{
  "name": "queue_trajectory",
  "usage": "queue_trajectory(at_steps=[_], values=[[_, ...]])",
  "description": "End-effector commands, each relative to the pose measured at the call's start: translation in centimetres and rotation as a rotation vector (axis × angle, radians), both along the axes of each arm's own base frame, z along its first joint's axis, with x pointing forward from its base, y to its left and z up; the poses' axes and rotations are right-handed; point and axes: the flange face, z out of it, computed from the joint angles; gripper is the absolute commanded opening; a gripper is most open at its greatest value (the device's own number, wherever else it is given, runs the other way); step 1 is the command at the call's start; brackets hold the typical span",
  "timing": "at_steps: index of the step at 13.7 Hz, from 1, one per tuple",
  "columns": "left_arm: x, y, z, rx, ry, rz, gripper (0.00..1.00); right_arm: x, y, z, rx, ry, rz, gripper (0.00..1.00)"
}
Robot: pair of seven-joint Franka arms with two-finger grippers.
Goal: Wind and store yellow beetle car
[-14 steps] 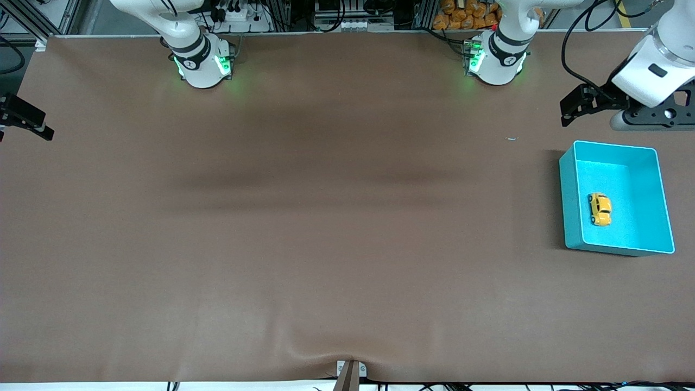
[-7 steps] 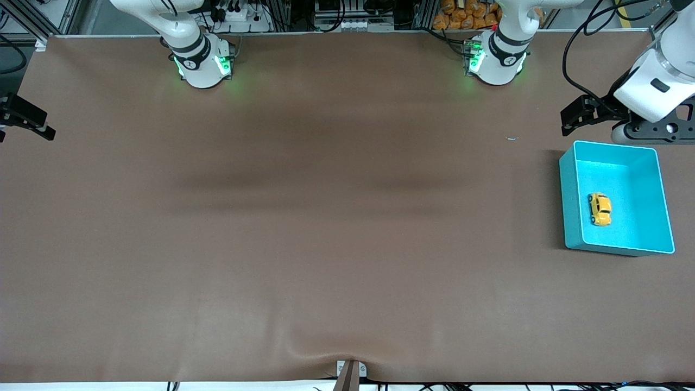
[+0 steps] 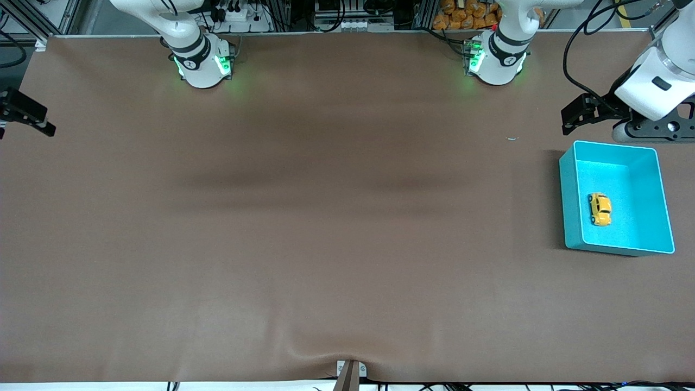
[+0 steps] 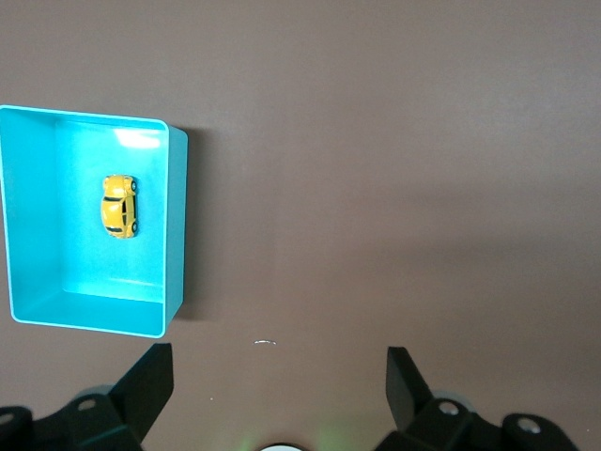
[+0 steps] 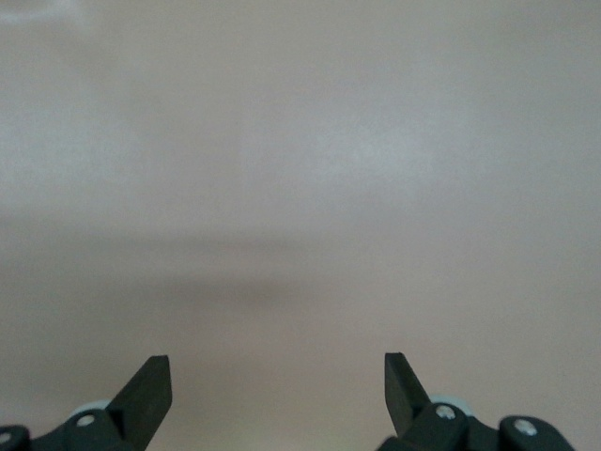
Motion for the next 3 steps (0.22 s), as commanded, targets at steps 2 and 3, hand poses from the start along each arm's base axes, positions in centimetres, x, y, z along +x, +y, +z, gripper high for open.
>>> queue_trajectory(at_steps=[2,3], values=[[-0.1,-0.1,0.6,-0.016,0.010,-0.011,1.00,-0.2,1.5,-1.0,-0.011,0.039,0.029,1.00],[0.0,-0.1,0.6,-0.015,0.008,-0.011,1.00,-0.2,1.9,-1.7,-0.020,0.052,0.037,1.00]])
